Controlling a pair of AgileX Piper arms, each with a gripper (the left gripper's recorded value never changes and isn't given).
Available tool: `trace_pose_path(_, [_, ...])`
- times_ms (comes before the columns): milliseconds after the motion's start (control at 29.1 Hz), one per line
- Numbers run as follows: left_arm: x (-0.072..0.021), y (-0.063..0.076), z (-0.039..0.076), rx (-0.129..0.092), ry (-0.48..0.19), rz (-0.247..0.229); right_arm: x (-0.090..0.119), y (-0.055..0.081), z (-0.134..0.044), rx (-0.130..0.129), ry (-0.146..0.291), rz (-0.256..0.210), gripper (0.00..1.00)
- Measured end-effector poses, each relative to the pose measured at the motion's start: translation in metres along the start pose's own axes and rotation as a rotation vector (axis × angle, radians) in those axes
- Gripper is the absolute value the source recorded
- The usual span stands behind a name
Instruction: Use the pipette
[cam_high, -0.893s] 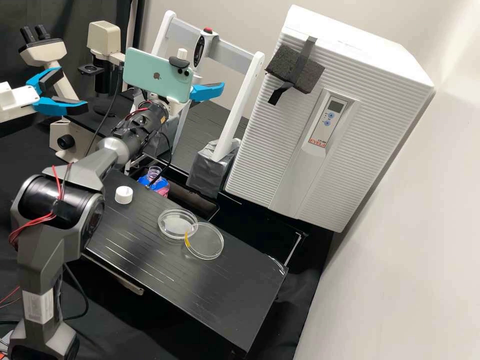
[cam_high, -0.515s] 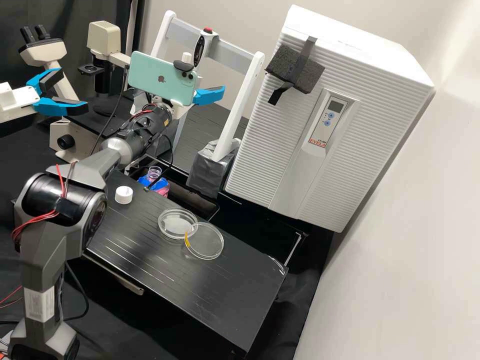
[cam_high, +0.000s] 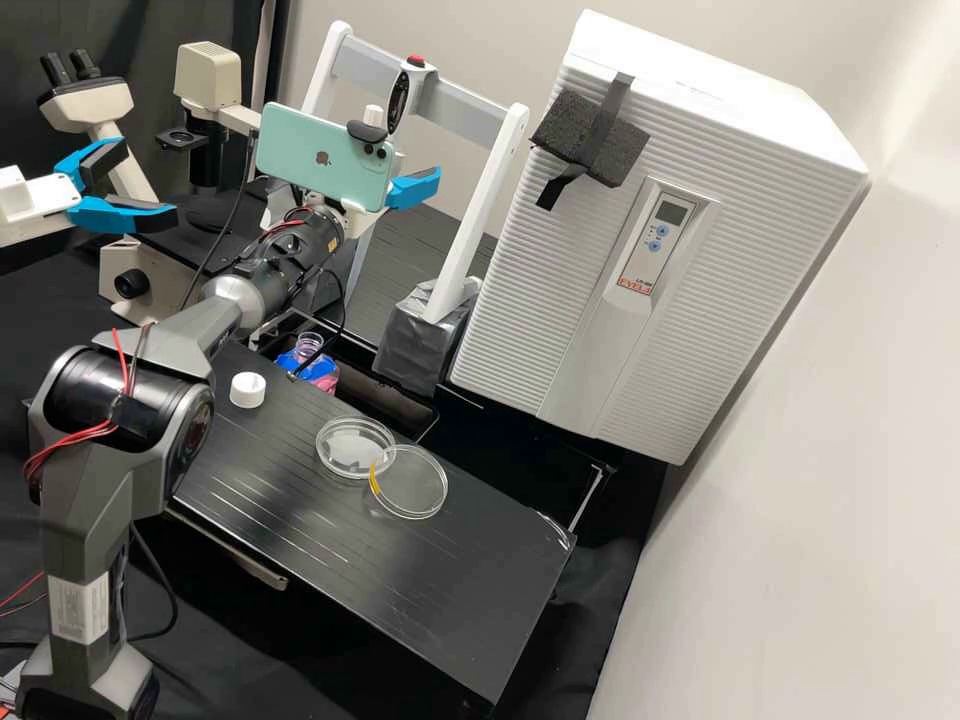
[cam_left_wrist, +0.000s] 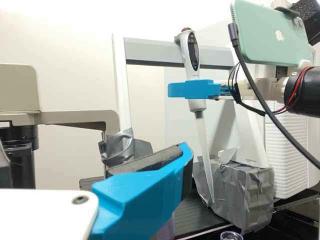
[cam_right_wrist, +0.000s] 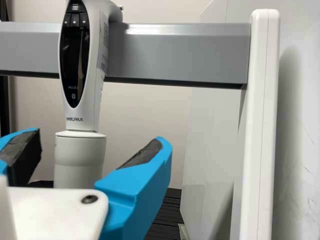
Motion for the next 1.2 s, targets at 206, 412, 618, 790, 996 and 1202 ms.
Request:
trace_pose_path(206, [0.0, 0.0, 0.0, 0.0, 0.0, 0.0, 0.0, 0.0, 0.0, 0.0, 0.0, 0.0, 0.0])
trace_pose_path(412, [0.0, 0.0, 0.0, 0.0, 0.0, 0.0, 0.0, 0.0, 0.0, 0.0, 0.0, 0.0, 0.0])
trace_pose_path(618, [0.0, 0.0, 0.0, 0.0, 0.0, 0.0, 0.0, 0.0, 0.0, 0.0, 0.0, 0.0, 0.0])
trace_pose_path(790, [0.0, 0.0001, -0.0004, 0.0, 0.001, 0.0, 0.0, 0.0, 0.0, 0.0, 0.0, 0.0, 0.0])
trace_pose_path(996, [-0.0003, 0.0007, -0.0028, -0.007, 0.009, 0.002, -0.0001, -0.0005, -0.0006, 0.0, 0.002, -0.001, 0.0])
trace_pose_path(1202, [-0.0004, 0.0009, -0.0034, -0.011, 0.011, 0.002, -0.0002, -0.0009, -0.001, 0.001, 0.003, -0.002, 0.0])
